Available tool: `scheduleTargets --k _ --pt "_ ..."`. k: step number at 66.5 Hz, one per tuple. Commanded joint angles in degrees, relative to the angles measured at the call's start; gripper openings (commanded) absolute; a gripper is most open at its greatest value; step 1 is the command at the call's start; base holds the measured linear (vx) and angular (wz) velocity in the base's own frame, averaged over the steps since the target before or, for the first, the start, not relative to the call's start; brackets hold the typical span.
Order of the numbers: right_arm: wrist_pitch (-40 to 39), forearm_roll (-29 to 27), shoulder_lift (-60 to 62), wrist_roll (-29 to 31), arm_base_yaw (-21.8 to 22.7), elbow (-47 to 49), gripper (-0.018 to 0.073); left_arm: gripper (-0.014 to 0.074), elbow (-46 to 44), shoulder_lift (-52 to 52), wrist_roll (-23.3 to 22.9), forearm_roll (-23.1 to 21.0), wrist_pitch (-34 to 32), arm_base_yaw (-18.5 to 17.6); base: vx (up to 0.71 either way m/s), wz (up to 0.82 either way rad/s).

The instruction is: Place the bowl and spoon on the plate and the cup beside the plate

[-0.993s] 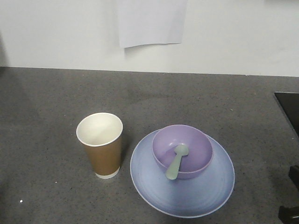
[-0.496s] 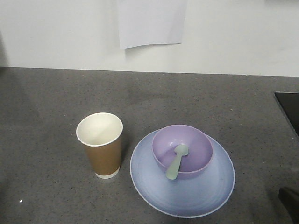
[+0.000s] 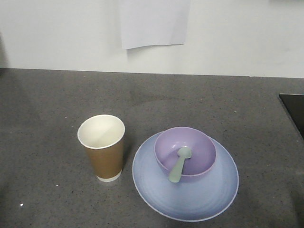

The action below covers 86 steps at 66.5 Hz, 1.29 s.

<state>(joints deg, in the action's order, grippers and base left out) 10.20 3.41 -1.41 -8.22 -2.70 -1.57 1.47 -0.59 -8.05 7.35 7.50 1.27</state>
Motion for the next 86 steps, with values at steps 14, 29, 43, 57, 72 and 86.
scheduleTargets --k 14,29,43,57,72,86 --pt "-4.33 -1.54 2.64 12.48 2.61 -0.29 -0.0003 -0.0008 -0.46 -0.26 -0.72 -0.05 -3.77 0.06 0.0 0.0" --pt "-4.37 -1.26 2.64 12.48 2.61 -0.29 -0.0003 -0.0008 -0.46 -0.26 -0.72 -0.05 -3.77 0.06 0.0 0.0" --pt "-4.34 -1.46 2.64 10.42 2.61 -0.29 -0.0003 -0.0008 -0.46 -0.26 -0.72 -0.05 -3.77 0.06 0.0 0.0" --pt "-6.61 -1.46 2.64 9.27 2.61 -0.29 -0.0003 -0.0008 -0.46 -0.26 -0.72 -0.05 -3.77 0.06 0.0 0.0" --pt "-10.2 -1.0 2.64 9.47 2.61 -0.29 -0.0003 -0.0008 -0.46 -0.26 -0.72 -0.05 -3.77 0.06 0.0 0.0" --pt "-9.69 -1.44 2.64 9.12 5.04 -0.29 -0.0003 -0.0008 -0.46 -0.26 -0.72 -0.05 -3.77 0.06 0.0 0.0"
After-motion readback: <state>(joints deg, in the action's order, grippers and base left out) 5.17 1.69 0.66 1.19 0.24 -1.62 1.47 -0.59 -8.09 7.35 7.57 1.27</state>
